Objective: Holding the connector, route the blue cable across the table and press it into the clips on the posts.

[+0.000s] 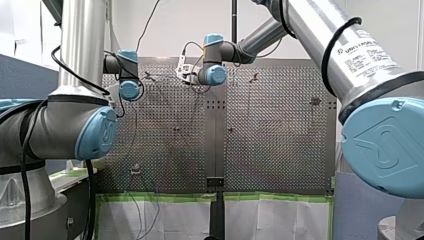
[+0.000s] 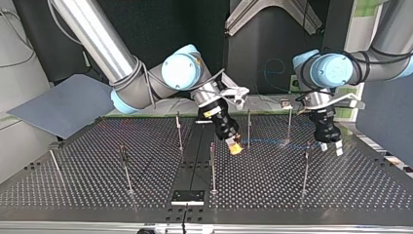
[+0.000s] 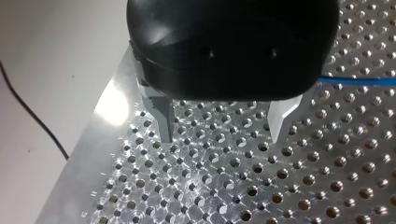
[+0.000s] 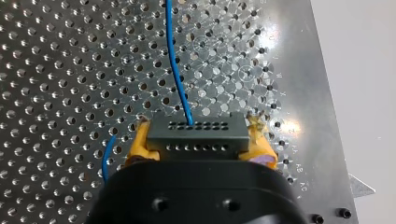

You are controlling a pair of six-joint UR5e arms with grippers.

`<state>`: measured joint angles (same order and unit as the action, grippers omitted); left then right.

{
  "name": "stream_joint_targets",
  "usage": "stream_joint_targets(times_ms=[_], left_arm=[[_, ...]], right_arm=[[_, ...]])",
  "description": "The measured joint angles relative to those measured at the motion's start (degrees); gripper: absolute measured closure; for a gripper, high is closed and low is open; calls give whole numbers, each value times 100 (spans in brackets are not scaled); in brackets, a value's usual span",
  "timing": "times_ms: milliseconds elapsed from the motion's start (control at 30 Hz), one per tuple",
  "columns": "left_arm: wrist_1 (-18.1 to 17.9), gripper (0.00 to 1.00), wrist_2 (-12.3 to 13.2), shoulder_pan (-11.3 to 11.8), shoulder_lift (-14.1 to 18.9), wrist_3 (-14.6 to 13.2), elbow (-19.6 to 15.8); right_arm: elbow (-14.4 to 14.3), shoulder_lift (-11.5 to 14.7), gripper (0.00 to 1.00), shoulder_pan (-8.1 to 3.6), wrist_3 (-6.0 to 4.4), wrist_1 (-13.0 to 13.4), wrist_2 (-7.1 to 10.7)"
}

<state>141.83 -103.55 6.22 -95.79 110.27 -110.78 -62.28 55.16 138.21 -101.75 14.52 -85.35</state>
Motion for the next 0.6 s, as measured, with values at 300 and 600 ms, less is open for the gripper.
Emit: stream_joint_targets(times_ms=[300, 600], left_arm=[[386, 0, -90, -143, 338, 406, -296], [882, 0, 385, -369, 801, 905, -654]], right_arm=[[0, 2, 100, 0, 3, -15, 0], [0, 1, 100, 0, 4, -26, -6]])
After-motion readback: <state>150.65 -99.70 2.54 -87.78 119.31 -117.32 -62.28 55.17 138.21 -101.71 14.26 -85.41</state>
